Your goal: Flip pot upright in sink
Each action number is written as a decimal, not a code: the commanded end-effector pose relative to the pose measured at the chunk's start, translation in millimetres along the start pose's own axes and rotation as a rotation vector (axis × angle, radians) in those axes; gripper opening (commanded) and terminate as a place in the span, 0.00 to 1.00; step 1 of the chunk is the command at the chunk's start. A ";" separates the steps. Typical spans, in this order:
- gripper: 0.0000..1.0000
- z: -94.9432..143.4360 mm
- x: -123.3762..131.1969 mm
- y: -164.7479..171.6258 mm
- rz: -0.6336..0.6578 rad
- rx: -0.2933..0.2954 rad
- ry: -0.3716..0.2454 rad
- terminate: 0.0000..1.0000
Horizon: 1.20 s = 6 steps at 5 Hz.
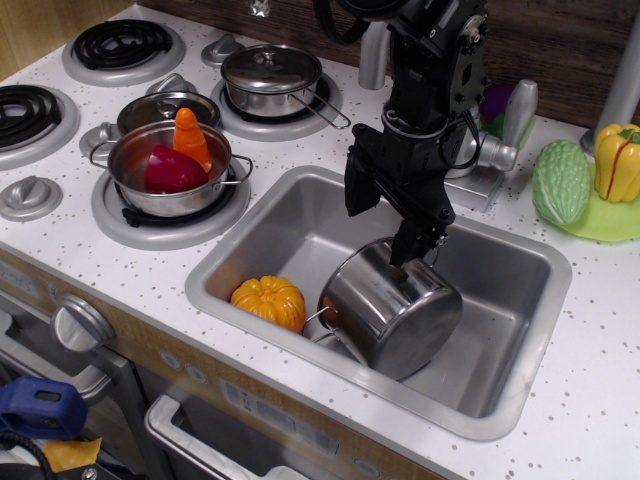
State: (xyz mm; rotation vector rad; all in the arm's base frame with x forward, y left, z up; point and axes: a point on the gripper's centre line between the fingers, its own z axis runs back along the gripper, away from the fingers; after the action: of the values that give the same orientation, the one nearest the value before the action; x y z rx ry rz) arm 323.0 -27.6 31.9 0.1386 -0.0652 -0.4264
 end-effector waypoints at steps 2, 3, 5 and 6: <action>1.00 1.4 -1.2 4.4 0.008 -0.112 -0.050 0.00; 1.00 4.5 0.6 4.7 0.017 -0.170 -0.058 0.00; 1.00 2.2 0.2 3.7 0.066 -0.367 -0.173 0.00; 1.00 -0.6 1.0 -0.4 0.101 -0.442 -0.232 0.00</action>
State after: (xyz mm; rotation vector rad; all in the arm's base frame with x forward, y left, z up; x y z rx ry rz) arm 318.6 -34.3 22.0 -0.4121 -0.1998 -0.3157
